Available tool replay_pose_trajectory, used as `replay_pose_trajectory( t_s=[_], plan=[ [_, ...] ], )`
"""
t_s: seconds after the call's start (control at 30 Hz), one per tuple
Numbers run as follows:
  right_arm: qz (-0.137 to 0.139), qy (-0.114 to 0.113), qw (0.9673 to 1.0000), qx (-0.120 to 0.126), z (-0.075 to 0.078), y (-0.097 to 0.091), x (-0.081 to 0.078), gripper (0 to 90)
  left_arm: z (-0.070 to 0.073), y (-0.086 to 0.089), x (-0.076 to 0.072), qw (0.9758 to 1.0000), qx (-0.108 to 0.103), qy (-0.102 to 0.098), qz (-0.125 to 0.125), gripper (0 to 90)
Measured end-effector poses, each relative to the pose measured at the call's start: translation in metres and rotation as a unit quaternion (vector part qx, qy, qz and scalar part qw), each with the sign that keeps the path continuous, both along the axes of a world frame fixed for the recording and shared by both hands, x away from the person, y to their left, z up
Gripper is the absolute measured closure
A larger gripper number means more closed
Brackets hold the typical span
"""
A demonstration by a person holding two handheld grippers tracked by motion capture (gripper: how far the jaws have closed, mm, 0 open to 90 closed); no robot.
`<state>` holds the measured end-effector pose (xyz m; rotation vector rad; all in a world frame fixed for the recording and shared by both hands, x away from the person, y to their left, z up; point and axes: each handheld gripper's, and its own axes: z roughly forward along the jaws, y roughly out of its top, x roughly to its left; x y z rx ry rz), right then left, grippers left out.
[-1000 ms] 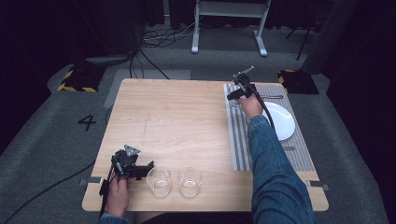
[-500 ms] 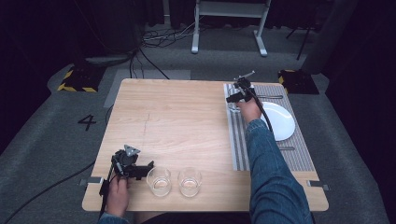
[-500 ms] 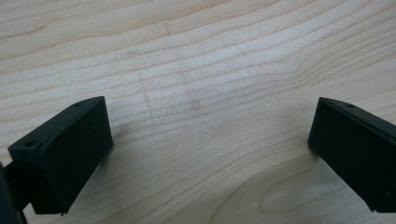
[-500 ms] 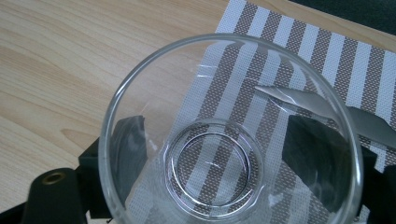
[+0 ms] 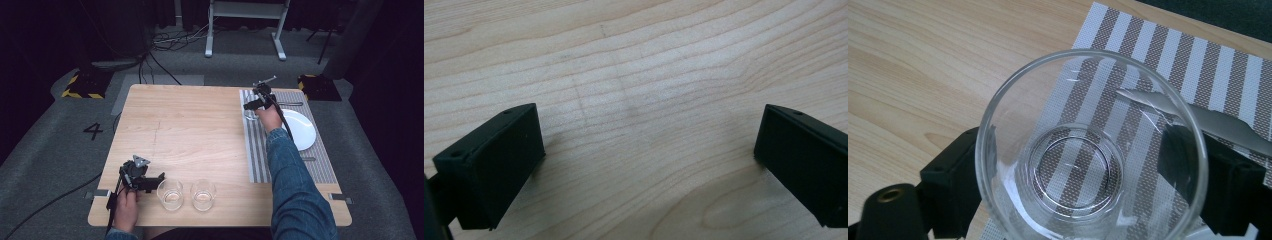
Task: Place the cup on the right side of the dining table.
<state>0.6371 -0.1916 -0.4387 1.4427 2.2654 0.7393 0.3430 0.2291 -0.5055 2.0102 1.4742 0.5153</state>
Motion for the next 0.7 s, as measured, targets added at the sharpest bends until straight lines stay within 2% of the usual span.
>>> replay_pose_trajectory(
  t_s=[0.1, 0.43, 0.6, 0.7],
  plan=[
    [0.001, 0.0, 1.0, -0.006, 0.004, -0.001, -0.004, 14.8, 0.0, 0.0, 0.0, 1.0, 0.0, 0.0, 0.0, 0.0],
    [0.0, -0.014, 0.9999, -0.003, 0.025, -0.006, -0.021, 15.0, 0.0, 0.0, 0.0, 1.0, 0.001, -0.001, 0.0, 0.0],
    [0.016, -0.026, 0.9995, -0.012, 0.036, -0.001, -0.033, 15.0, 0.0, 0.0, 0.0, 1.0, 0.001, 0.0, 0.0, 0.0],
    [0.025, -0.034, 0.9991, -0.007, 0.044, 0.0, -0.042, 14.9, 0.0, 0.0, 0.0, 1.0, 0.0, -0.001, 0.0, 0.0]
  ],
)
